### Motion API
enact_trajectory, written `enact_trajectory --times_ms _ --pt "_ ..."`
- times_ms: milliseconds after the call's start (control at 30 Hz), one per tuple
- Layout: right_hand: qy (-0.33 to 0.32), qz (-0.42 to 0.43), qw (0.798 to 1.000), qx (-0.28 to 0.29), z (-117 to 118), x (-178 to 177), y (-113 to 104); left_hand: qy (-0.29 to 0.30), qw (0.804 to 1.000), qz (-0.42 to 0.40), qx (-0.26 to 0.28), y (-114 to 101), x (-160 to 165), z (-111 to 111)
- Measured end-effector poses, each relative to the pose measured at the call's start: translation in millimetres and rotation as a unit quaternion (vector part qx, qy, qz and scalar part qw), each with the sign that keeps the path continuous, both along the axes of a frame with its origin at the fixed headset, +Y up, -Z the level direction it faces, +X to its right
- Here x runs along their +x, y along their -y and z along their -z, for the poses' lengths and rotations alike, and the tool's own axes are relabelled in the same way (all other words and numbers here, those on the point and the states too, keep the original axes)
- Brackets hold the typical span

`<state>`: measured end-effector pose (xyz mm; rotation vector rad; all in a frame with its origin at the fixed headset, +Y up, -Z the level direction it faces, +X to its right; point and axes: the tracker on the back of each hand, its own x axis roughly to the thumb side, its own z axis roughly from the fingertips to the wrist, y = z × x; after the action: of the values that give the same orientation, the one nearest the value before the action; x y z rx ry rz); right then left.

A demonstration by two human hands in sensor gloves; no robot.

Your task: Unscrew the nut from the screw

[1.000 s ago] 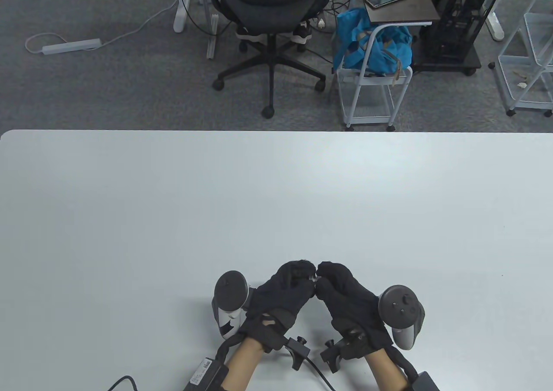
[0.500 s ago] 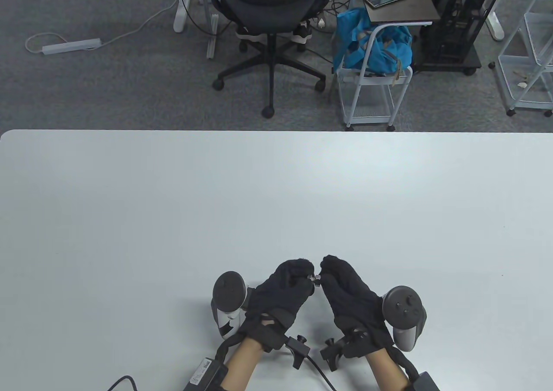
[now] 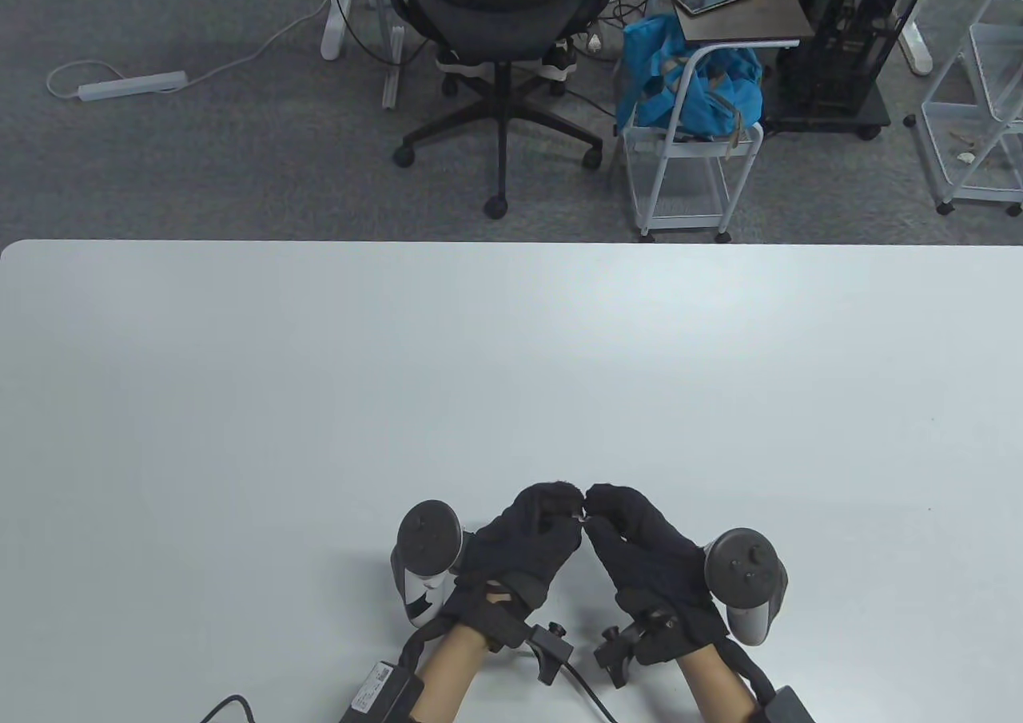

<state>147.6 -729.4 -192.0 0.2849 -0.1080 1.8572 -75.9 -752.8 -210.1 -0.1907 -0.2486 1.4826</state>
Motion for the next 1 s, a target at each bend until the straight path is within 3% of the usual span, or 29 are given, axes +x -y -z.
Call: enact_trajectory --times_ms 400,600,1000 --pt "0.008 0.014 0.998 -0.064 5 5 13 -0.019 1.000 -0.011 0.013 -3 -1 -1" --pt "0.010 -0.002 0.999 -0.031 4 2 7 -0.021 1.000 0.005 0.015 -2 -1 -2" --pt "-0.024 0.008 0.999 -0.030 3 -1 4 -0.031 0.999 -0.017 -0.006 0 -3 -1"
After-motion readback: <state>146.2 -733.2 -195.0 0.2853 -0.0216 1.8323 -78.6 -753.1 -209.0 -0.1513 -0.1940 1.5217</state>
